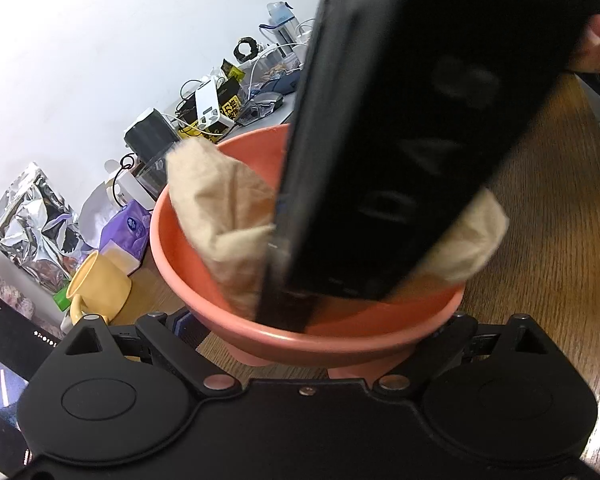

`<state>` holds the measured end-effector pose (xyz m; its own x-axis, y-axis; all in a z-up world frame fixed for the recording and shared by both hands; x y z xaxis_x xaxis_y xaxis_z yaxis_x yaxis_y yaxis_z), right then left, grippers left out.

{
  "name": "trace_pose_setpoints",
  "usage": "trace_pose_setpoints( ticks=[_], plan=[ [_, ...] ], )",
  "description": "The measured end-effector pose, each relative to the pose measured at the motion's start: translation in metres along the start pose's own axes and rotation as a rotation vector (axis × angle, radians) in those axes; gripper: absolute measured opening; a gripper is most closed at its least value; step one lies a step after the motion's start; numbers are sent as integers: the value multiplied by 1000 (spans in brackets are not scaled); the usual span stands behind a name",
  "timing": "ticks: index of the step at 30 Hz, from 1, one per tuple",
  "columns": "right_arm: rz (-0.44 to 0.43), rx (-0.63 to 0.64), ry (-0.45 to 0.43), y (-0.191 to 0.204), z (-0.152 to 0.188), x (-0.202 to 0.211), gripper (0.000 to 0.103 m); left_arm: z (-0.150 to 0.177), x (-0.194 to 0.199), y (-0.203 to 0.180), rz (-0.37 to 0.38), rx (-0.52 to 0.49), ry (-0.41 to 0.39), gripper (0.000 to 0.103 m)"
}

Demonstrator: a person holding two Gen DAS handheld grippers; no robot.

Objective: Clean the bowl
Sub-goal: 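Wipe the cloth around the bowl's rim area with the right gripper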

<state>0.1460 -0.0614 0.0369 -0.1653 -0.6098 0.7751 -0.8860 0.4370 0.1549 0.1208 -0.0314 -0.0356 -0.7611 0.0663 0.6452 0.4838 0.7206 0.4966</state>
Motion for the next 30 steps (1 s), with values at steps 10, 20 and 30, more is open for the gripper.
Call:
trace_pose_setpoints(
  ticks=[10, 20, 30],
  plan=[
    [49, -29, -58, -11, -7, 1, 5, -3, -13, 9, 0, -1, -5, 95],
    [109, -94, -116, -29, -11, 10, 5, -7, -29, 19, 0, -4, -8, 95],
    [160, -127, -123, -41, -7, 21, 5, -10, -47, 32, 2, -2, -7, 95]
  ],
)
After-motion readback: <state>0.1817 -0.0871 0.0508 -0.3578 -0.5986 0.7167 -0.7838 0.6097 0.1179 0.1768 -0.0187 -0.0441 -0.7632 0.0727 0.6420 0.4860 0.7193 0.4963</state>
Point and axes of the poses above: each gripper's, at about its wrist camera, not at the fingertips, and x roughly against the way its jaws point, y to its left, z to its underside, the point moved 3 cm from there along -x, roughly the way its jaws point, and after that the axes turned 6 degrees about y, right-handed, at the moved point
